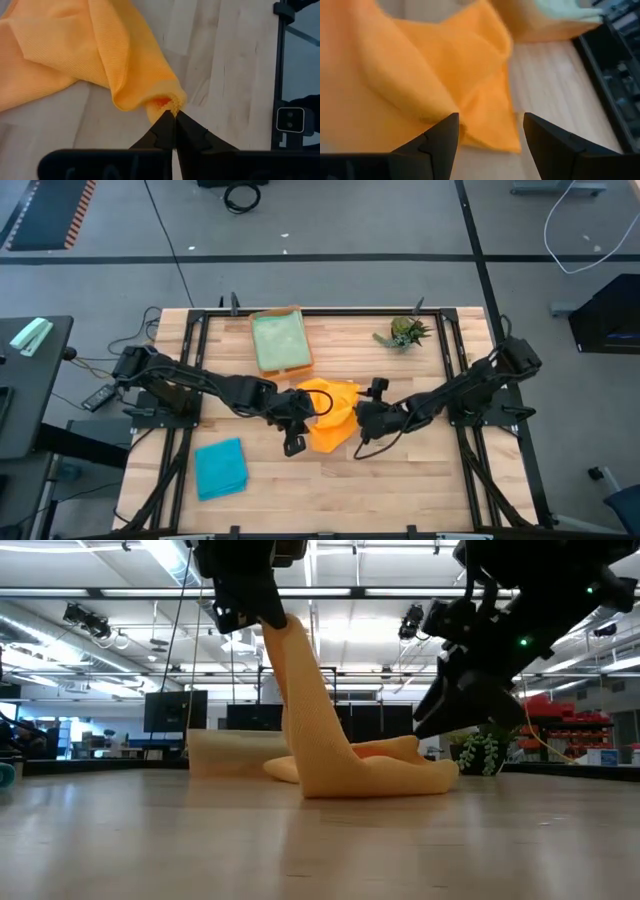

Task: Fold microfiber towels
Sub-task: Fold the orange microfiber cloth

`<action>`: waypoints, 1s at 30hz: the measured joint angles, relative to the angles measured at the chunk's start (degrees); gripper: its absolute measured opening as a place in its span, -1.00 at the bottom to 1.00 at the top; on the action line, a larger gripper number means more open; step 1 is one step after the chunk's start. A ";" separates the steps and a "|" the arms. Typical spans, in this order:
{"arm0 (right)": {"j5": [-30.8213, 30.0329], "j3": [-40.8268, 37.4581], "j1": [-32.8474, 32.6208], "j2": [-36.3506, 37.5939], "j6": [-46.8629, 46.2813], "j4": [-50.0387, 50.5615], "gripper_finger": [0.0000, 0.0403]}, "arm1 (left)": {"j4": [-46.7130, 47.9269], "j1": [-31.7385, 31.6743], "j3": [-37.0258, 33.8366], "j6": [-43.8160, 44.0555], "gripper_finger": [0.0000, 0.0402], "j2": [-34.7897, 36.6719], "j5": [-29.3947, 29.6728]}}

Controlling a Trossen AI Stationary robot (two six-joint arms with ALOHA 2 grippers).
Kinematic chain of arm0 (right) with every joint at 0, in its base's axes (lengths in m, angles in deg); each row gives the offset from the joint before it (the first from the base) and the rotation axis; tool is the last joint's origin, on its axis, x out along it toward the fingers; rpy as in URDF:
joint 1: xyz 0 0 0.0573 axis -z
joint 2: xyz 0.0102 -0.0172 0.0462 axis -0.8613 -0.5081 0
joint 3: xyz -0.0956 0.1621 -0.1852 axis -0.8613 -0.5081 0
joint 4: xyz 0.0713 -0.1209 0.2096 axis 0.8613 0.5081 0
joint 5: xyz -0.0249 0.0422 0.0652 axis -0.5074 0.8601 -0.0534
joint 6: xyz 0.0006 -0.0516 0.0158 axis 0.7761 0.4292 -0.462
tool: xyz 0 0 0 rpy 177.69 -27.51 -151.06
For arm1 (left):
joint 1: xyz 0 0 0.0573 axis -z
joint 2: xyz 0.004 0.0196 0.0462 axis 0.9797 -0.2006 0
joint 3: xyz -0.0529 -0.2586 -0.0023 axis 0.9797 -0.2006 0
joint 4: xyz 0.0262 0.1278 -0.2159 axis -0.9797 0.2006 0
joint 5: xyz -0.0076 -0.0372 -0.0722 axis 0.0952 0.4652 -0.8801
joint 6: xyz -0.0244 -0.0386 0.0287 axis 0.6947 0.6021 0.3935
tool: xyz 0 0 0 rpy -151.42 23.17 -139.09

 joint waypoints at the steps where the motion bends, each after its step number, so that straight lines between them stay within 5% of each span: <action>1: 0.51 0.03 -0.09 -0.62 0.51 -0.53 0.14 | 0.19 0.00 0.00 -0.14 -0.90 -0.02 0.00; 14: 0.90 -0.02 -0.16 -2.02 -0.74 1.13 0.13 | 1.07 -0.07 0.00 -1.02 -0.90 -0.05 -0.02; 23: 5.20 -0.08 0.59 -5.16 -3.44 -8.38 0.13 | 1.04 -0.10 0.00 -1.01 -0.89 -0.05 -0.03; 30: 0.87 0.02 1.28 -3.03 -3.09 -16.65 0.13 | 1.09 -0.11 0.00 -1.01 -0.96 -0.05 -0.03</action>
